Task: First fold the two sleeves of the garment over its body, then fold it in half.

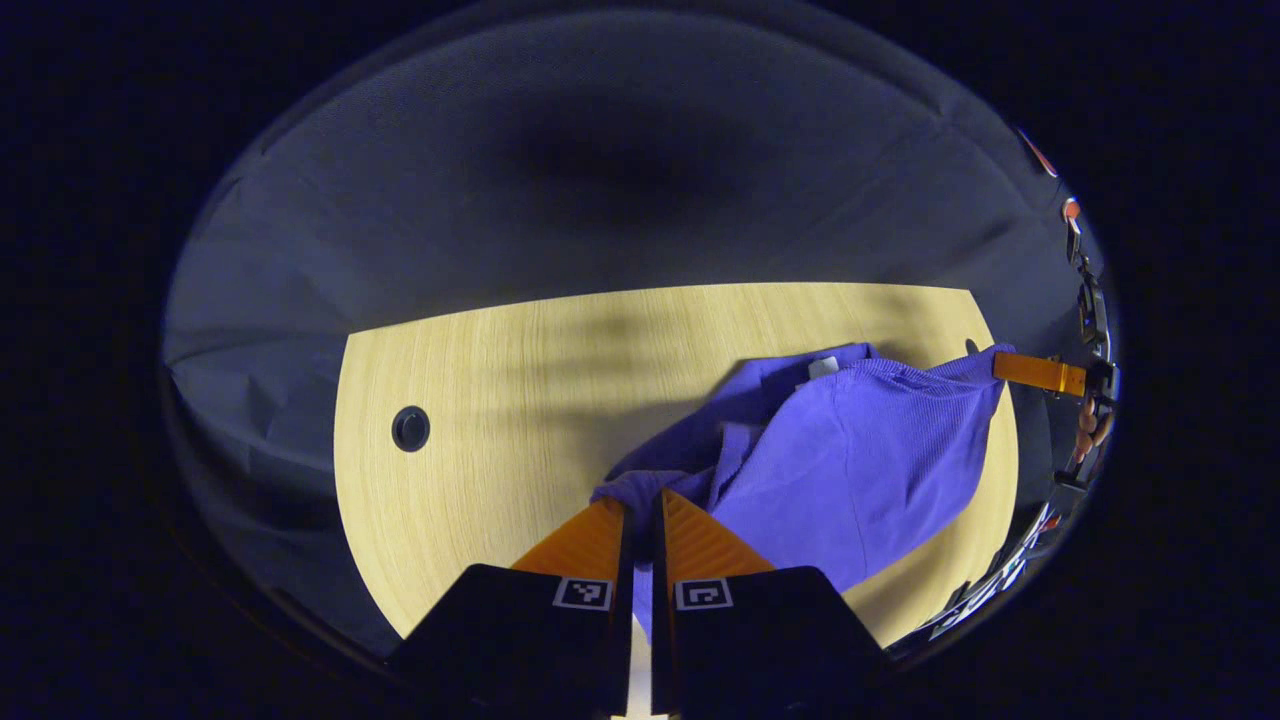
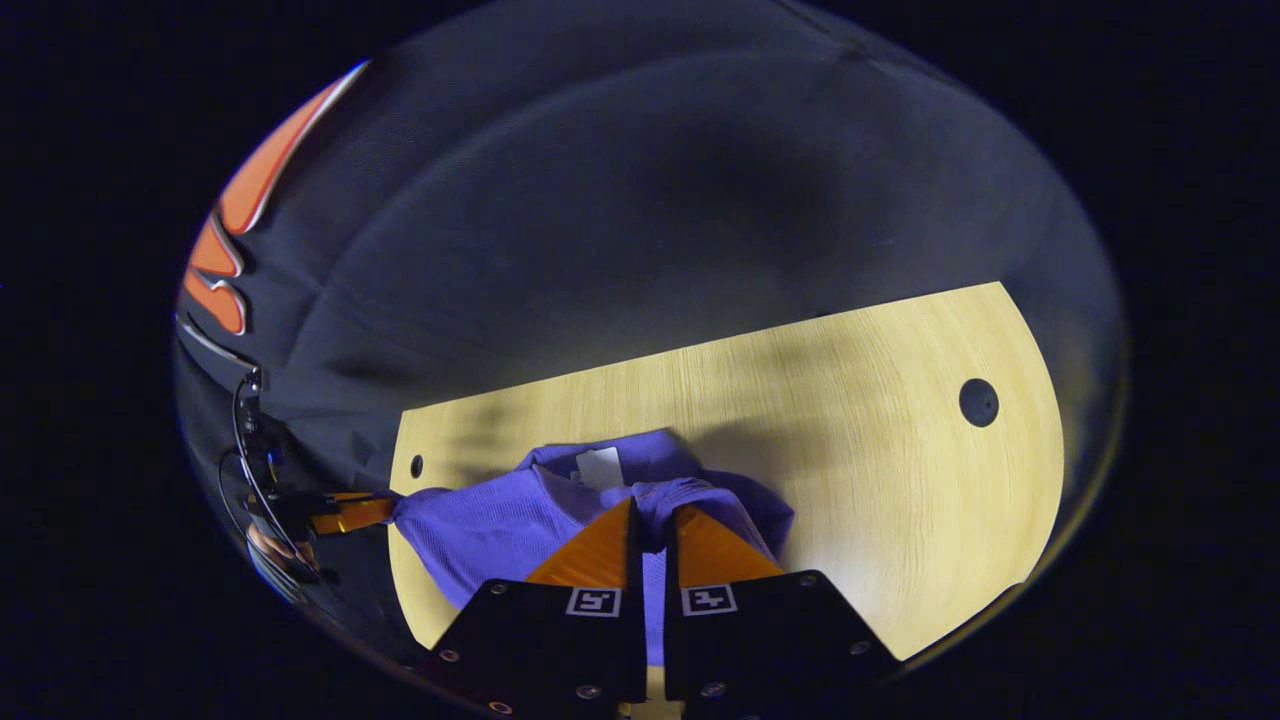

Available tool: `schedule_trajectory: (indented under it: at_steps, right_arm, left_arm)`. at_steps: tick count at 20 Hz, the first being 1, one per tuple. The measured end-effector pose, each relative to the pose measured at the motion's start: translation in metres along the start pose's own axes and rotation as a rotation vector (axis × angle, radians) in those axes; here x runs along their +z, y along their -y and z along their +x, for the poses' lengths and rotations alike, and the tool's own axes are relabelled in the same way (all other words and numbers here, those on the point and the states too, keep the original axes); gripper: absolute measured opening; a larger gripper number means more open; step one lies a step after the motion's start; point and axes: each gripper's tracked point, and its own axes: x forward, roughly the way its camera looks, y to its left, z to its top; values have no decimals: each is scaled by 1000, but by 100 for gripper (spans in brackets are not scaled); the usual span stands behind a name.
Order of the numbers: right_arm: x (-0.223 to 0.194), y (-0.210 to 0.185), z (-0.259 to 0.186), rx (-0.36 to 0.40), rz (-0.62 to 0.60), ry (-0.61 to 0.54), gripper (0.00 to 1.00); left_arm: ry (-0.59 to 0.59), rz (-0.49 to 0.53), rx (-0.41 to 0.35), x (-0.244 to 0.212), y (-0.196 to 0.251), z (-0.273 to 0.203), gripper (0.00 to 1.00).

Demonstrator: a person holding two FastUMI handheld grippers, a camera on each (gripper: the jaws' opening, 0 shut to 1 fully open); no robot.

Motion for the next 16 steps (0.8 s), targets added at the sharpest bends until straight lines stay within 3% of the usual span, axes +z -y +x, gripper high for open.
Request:
schedule_trajectory:
  at_steps: [2, 6, 13, 15, 16]
  right_arm:
    - [5, 3, 7, 1, 19, 16, 7]
    - [12, 5, 14, 14, 26, 57, 19]
    - [18, 4, -4, 20, 11, 129, 48]
    - [17, 8, -20, 0, -18, 169, 59]
    - [15, 9, -28, -9, -32, 185, 63]
  left_arm:
    - [40, -1, 35, 8, -14, -3, 9]
    - [184, 38, 146, 35, -41, 2, 15]
    - [284, -51, 92, 45, -31, -1, 20]
    - [311, -80, 66, 49, -20, -2, 26]
    - [336, -83, 54, 53, -14, -2, 38]
